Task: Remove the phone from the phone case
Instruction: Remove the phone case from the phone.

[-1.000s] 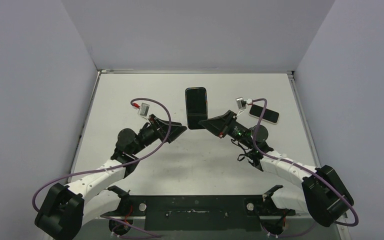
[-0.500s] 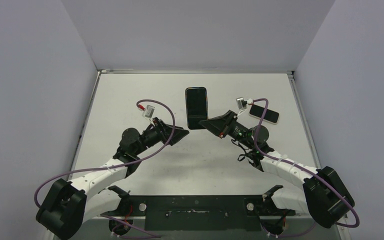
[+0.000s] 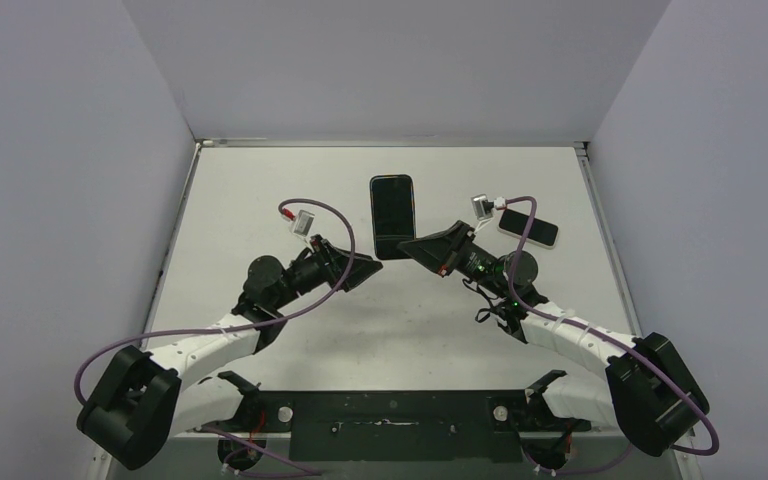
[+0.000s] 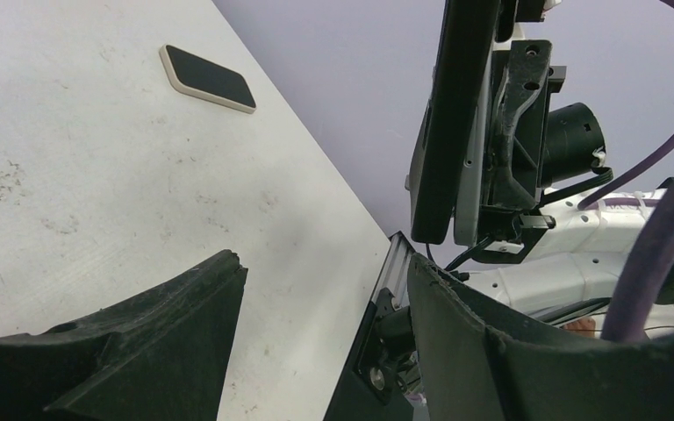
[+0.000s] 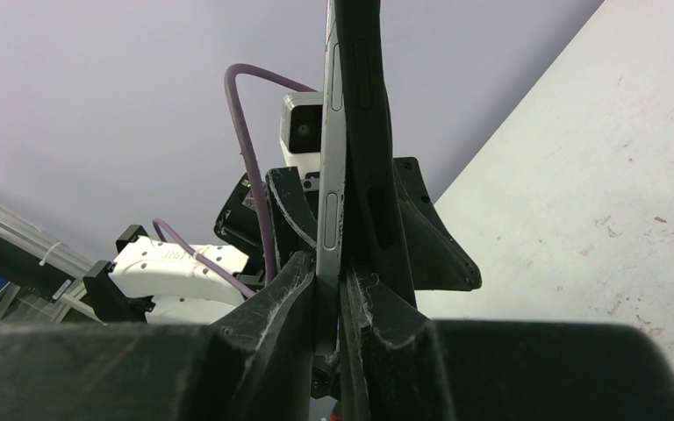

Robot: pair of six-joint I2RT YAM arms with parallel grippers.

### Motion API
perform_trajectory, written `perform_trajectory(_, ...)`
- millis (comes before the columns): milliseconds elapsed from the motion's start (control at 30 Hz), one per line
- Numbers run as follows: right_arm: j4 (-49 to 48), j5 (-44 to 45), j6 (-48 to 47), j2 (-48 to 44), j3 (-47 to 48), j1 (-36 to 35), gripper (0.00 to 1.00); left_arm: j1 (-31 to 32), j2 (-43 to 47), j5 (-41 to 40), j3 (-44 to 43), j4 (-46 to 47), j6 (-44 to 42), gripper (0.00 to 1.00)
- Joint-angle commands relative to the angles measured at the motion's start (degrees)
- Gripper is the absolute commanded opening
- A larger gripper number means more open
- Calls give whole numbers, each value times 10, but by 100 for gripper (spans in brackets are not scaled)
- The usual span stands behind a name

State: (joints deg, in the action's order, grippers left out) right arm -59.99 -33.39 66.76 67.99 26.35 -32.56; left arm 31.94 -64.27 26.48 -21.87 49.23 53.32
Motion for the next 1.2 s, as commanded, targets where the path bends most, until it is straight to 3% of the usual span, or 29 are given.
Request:
perform_trajectory(0, -83, -3, 6, -15, 16, -2, 0, 4, -10, 13, -24, 65, 12, 65)
perform_trajectory(933, -87, -17, 5, -10, 12, -24, 0, 10, -21, -10, -42, 88, 30, 63)
perform_trajectory(1167, -91, -32, 2, 11, 17, -42, 0, 10, -39, 14, -59, 147, 43, 55)
